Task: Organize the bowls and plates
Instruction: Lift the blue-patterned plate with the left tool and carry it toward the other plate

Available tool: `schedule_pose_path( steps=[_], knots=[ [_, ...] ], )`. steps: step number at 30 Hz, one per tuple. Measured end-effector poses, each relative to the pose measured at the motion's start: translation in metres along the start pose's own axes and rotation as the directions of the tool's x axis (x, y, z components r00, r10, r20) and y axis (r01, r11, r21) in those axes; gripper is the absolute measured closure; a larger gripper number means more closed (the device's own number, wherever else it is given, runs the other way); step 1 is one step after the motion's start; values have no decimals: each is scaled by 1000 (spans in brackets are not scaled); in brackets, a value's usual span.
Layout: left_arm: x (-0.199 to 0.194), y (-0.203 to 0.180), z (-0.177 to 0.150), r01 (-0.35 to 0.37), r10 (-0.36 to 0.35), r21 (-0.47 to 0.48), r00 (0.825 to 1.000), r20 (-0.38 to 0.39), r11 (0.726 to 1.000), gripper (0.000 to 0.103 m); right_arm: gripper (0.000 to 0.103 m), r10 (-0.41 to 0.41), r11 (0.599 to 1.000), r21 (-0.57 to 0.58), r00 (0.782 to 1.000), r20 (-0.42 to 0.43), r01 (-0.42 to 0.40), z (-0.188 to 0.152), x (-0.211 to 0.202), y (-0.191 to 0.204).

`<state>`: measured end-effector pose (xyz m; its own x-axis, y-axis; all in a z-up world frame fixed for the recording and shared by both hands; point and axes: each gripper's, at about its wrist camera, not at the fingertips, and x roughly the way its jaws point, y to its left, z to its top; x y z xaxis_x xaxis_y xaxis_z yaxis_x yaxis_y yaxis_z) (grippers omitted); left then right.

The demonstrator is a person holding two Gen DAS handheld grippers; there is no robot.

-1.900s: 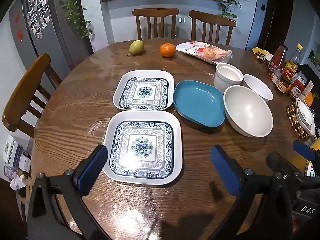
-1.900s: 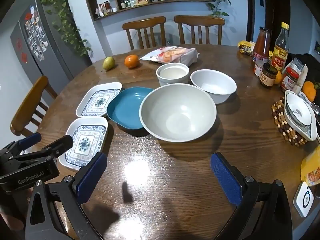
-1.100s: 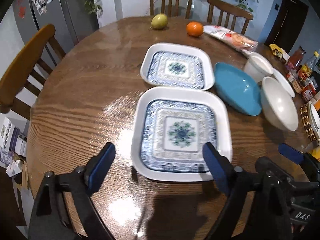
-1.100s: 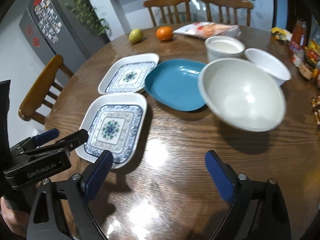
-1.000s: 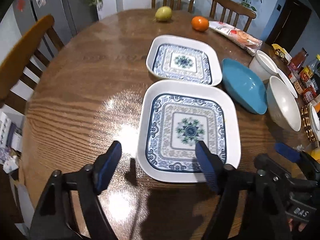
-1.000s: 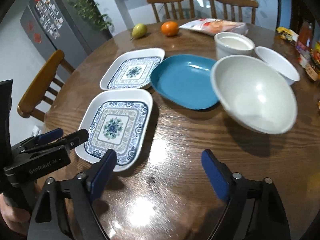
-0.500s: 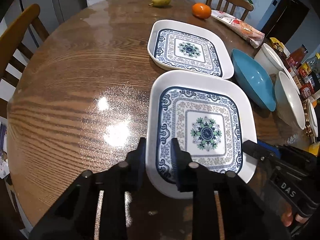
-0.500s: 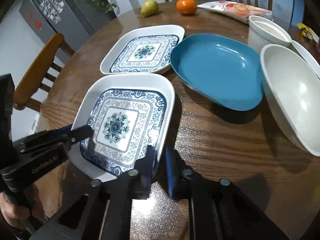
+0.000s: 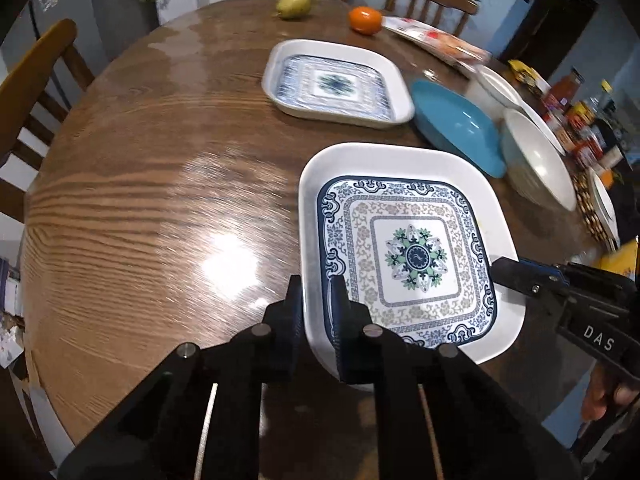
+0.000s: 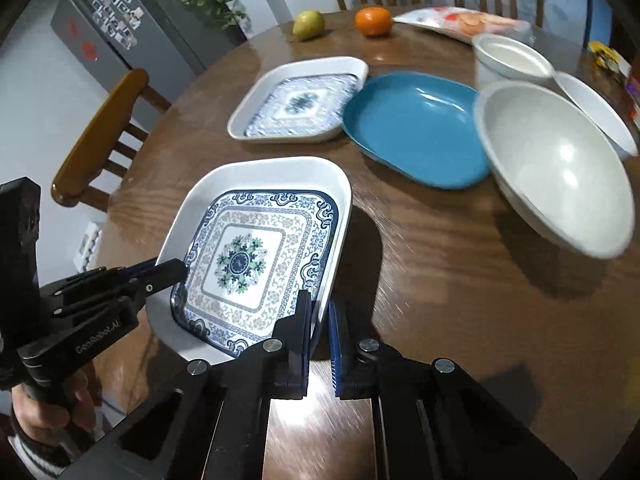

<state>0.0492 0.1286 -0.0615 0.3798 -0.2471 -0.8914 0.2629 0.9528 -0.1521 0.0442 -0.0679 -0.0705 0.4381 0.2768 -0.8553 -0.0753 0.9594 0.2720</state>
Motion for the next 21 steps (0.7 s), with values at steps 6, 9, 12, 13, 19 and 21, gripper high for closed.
schedule_pose_path(
  steps=[6, 9, 12, 13, 19, 21],
  knots=[
    [19, -31, -3, 16, -15, 43, 999, -33, 999, 92, 94, -50, 998, 33, 998, -27, 51, -18, -3, -29],
    [23, -38, -3, -4, 6, 55, 999, -32, 999, 91, 94, -88, 995, 35, 996, -36, 89, -24, 3, -34],
    [15, -40, 1, -45, 45, 67, 999, 3, 997, 84, 92, -95, 995, 41, 995, -27, 96, -27, 1, -41],
    [12, -39, 3, -61, 60, 62, 998, 20, 996, 72, 89, -107, 994, 29, 994, -14, 107, -26, -3, -41],
    [-5, -22, 20, -91, 91, -6, 992, 92, 996, 38, 68, -83, 996, 25, 996, 45, 81, -16, -24, -38],
    [-8, -13, 30, -98, 101, -36, 990, 102, 995, 32, 68, -52, 998, 28, 997, 59, 50, -8, -30, -35]
  ],
)
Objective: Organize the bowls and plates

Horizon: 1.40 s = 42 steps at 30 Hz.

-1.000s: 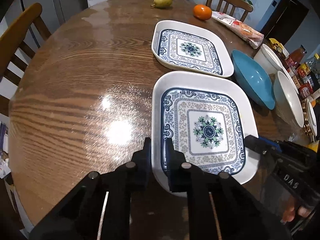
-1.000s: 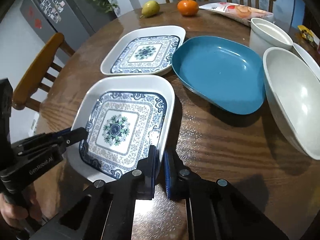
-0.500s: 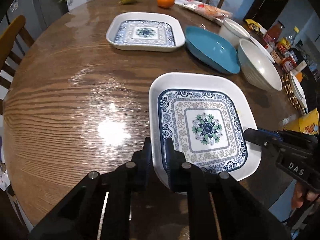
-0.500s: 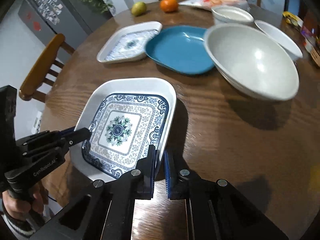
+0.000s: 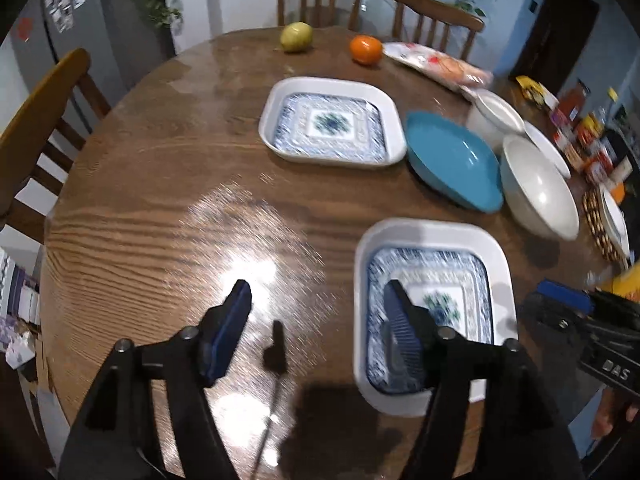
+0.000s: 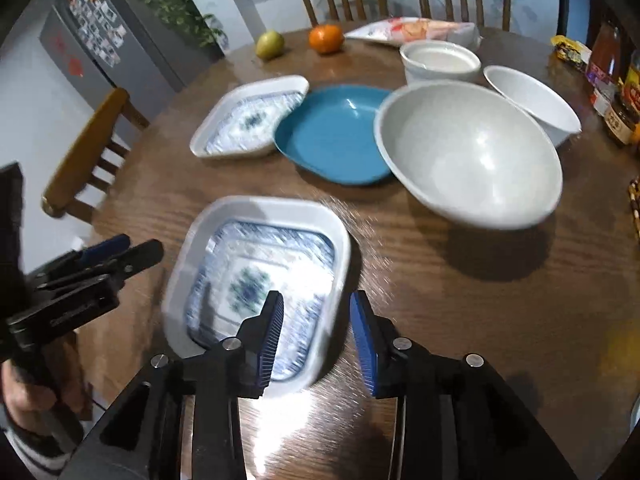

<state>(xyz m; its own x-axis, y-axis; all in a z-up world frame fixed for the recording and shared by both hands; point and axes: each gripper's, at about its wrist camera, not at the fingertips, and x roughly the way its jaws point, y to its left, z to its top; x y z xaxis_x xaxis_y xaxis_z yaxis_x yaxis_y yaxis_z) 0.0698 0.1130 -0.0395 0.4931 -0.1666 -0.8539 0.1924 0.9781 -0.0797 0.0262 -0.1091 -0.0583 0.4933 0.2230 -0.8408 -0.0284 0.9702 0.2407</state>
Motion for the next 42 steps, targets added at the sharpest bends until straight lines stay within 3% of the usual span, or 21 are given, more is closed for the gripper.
schedule_pose_path(
  steps=[4, 8, 14, 19, 25, 29, 31, 32, 34, 37, 42],
  knots=[
    [-3, 15, 27, -34, 36, -47, 999, 37, 998, 17, 66, 66, 998, -4, 997, 32, -66, 26, -7, 13],
    [3, 24, 55, -52, 55, -68, 997, 57, 996, 13, 62, 107, 994, -7, 993, 51, -106, 58, -4, 27],
    [37, 36, 94, -82, 84, -82, 996, 32, 993, 13, 62, 77, 996, -39, 996, 41, -76, 120, 25, 39],
    [65, 44, 120, -69, 70, -92, 997, 12, 993, 13, 62, -7, 1000, -15, 1000, 15, 7, 177, 72, 33],
    [96, 51, 136, -65, 62, -98, 998, -32, 993, 16, 62, -80, 996, -34, 993, -84, 78, 206, 135, 25],
    [106, 49, 138, -49, 46, -64, 998, -44, 997, 35, 63, -89, 994, -79, 990, -113, 80, 204, 152, 29],
    [113, 49, 137, -40, 36, -49, 997, -66, 998, 50, 77, -76, 993, -95, 989, -127, 64, 203, 156, 32],
    [116, 48, 136, -35, 31, -47, 997, -76, 998, 62, 79, -75, 992, -106, 988, -137, 61, 202, 158, 35],
    [119, 49, 135, -33, 30, -41, 997, -71, 999, 69, 92, -95, 989, -126, 985, -142, 77, 199, 160, 37],
    [118, 48, 136, -12, 10, -33, 997, -74, 999, 87, 92, -94, 987, -140, 985, -143, 74, 202, 164, 38],
    [103, 49, 129, -24, 22, -35, 999, -47, 999, 87, 93, -91, 989, -123, 991, -95, 79, 203, 153, 47]
  ],
)
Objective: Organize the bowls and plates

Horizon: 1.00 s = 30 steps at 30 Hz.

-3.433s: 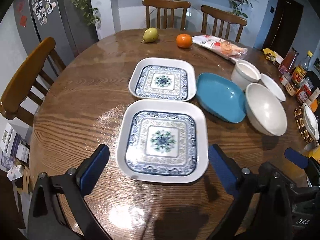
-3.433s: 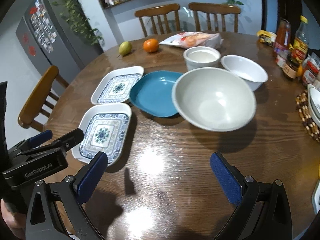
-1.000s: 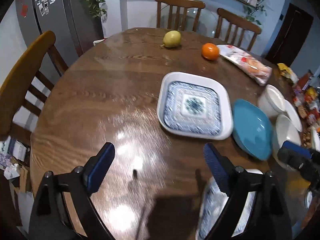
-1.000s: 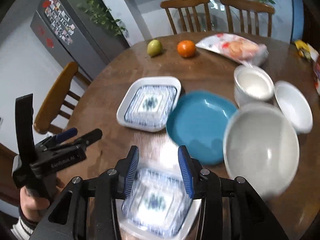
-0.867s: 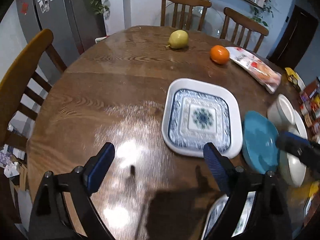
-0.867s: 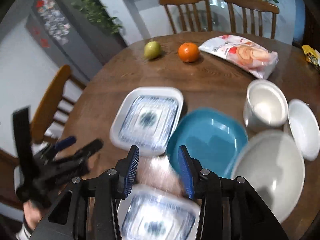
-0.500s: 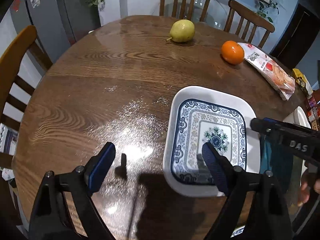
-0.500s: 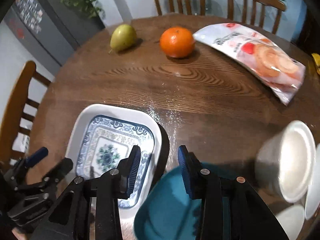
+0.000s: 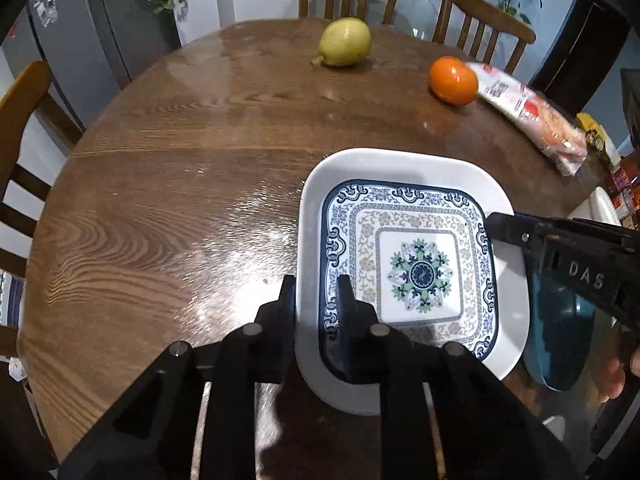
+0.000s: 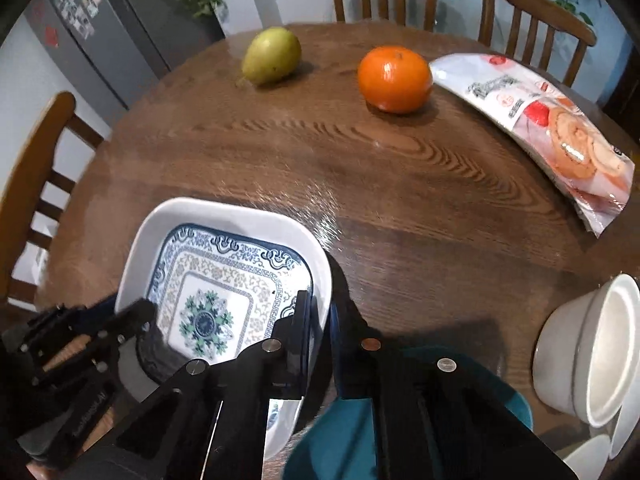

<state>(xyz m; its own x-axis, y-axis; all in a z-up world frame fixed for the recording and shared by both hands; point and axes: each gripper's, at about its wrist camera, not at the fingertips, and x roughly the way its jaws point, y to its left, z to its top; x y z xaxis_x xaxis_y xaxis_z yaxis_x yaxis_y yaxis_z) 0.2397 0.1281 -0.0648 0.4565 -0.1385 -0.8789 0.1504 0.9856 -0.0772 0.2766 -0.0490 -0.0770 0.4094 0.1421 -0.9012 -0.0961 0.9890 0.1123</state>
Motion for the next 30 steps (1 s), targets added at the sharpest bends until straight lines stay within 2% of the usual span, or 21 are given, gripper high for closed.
schedule_pose_path(
  steps=[3, 7, 13, 23, 30],
  knots=[
    [-30, 2, -5, -11, 11, 4, 998, 57, 1000, 87, 94, 39, 999, 5, 998, 57, -39, -1, -27, 6],
    [-73, 0, -21, -16, 15, 8, 992, 123, 1000, 86, 95, 84, 996, -4, 988, 130, -84, -21, -77, 13],
    [-112, -18, -55, -6, 1, 32, 986, 166, 999, 86, 95, 111, 994, -4, 977, 182, -112, -60, -123, 14],
    [-123, -56, -119, 8, -16, 76, 994, 107, 997, 85, 95, 135, 988, 59, 984, 113, -142, -137, -139, -10],
    [-116, -70, -156, 4, -10, 102, 999, 51, 995, 85, 94, 104, 992, 68, 994, 45, -107, -178, -132, -15]
  ],
)
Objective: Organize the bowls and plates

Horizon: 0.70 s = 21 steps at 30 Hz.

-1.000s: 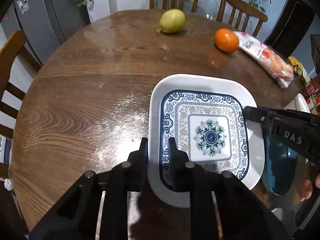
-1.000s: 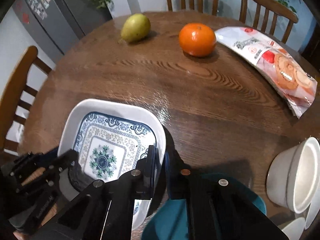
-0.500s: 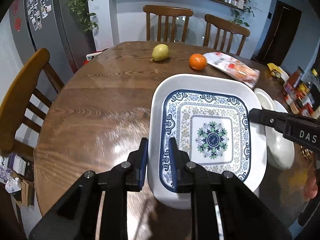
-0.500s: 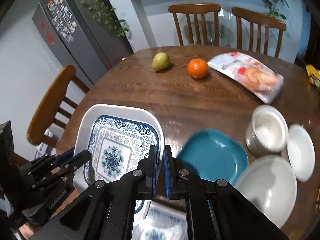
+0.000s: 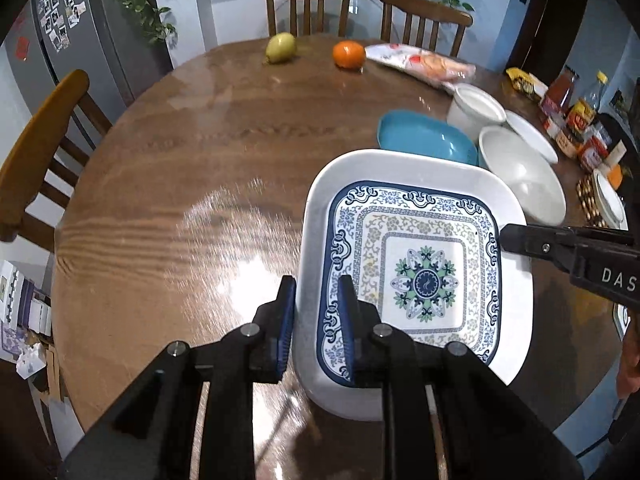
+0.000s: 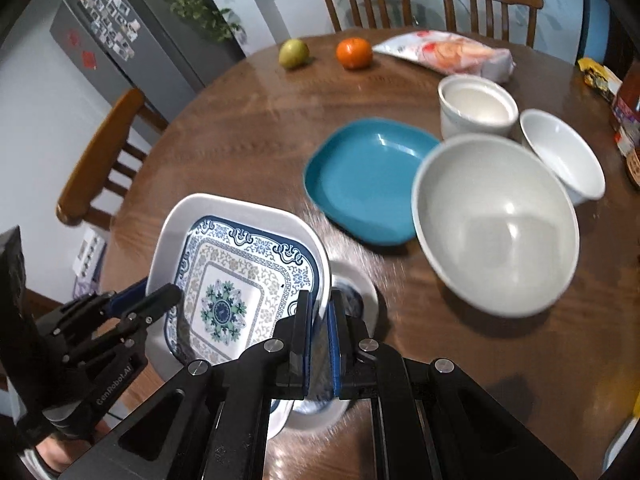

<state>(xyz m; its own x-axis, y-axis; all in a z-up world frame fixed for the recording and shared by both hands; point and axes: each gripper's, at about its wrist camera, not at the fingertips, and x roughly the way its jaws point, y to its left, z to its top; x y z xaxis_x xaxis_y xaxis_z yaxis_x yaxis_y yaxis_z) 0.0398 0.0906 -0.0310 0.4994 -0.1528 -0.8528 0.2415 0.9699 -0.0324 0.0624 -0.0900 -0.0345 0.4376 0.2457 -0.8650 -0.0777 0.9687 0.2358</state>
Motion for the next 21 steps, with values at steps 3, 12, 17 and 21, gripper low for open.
schedule_pose_path(
  steps=[3, 12, 17, 21],
  knots=[
    [6, -5, -9, 3, -3, 6, 1000, -21, 1000, 85, 94, -21, 1000, 3, 999, -27, 21, -9, 7, -3],
    [24, -12, -13, -7, 8, 28, 999, -53, 1000, 84, 93, -104, 994, -29, 994, -35, 103, -19, 21, -3],
    [25, -9, -8, -5, 6, 21, 999, -41, 1000, 82, 93, -142, 990, -28, 990, -23, 141, -19, 24, -1],
    [18, 3, 4, -14, 14, -13, 1000, -2, 1000, 53, 84, -152, 988, -20, 988, 23, 152, -16, 14, 0]
  ],
)
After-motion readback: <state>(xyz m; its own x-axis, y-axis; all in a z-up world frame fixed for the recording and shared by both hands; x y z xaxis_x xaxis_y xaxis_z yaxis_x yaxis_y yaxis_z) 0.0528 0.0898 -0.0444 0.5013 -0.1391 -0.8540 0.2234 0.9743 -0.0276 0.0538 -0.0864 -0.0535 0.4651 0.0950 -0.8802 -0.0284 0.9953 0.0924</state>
